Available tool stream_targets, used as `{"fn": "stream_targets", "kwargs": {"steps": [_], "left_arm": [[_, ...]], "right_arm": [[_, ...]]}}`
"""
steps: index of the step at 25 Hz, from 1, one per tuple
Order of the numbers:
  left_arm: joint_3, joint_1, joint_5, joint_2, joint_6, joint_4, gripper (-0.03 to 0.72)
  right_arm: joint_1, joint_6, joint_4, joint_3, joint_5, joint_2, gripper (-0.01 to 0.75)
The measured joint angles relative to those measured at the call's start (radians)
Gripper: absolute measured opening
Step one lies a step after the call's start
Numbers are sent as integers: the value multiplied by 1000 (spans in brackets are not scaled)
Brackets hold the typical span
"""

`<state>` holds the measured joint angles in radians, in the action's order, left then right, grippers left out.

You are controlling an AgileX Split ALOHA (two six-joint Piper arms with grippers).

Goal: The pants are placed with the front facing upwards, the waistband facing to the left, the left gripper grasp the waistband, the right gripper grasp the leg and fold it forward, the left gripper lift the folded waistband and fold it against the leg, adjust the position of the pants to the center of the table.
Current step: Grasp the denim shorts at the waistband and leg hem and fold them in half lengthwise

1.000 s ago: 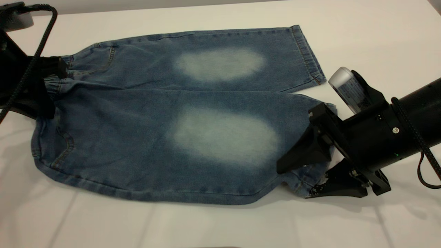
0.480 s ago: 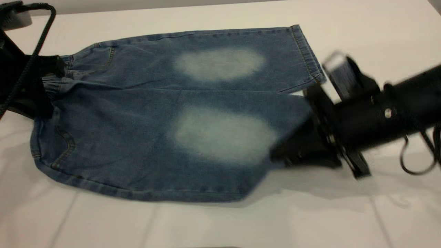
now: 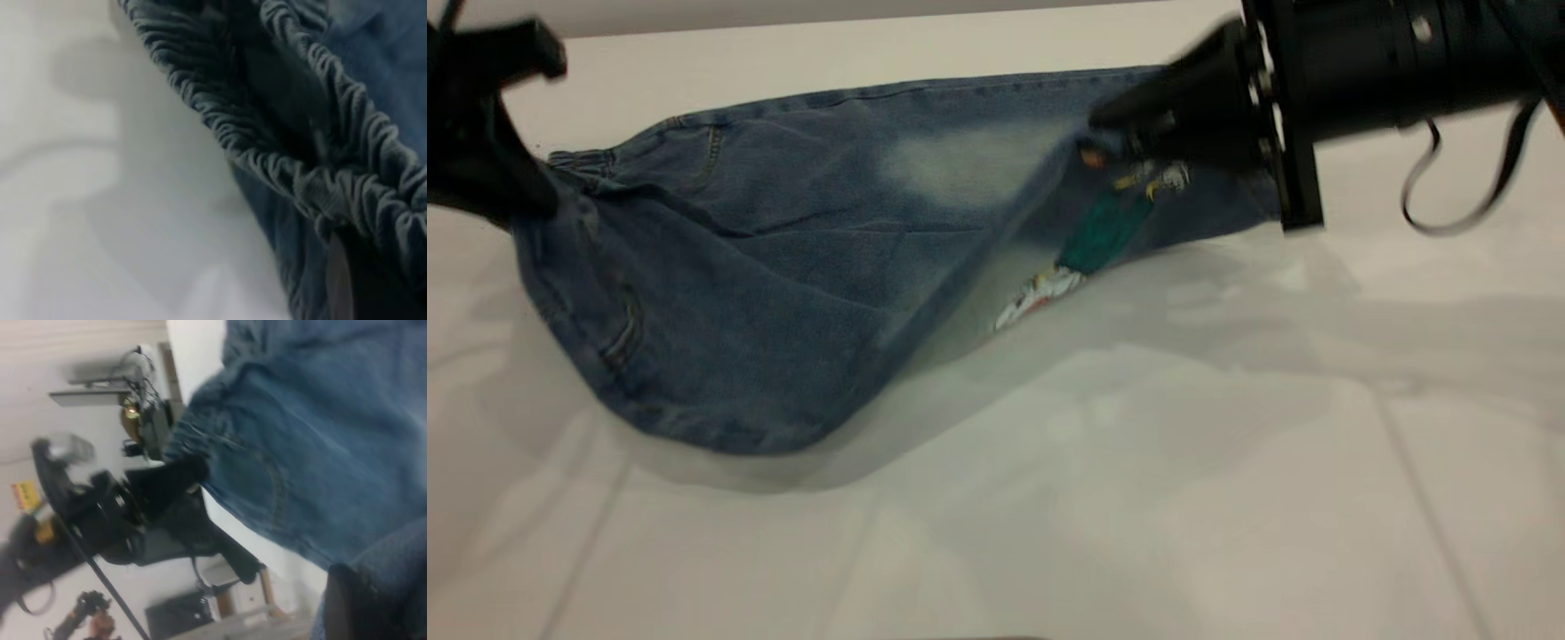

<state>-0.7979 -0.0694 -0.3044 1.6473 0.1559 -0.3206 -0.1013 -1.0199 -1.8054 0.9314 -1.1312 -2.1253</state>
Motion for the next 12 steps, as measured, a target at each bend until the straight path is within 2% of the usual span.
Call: {"fn": "stream_targets", "kwargs": {"steps": [4,9,12], "left_arm": [[-30,6,81,0,62,-99,79],[-39,9,267,6,115,-241,81],[-39,12,341,44,119,-331,81]], "right_arm": [[5,120,10,114,36,0,34],[5,246,10,207,236,-3,34],[5,300,10,251,328,-25,35]]}}
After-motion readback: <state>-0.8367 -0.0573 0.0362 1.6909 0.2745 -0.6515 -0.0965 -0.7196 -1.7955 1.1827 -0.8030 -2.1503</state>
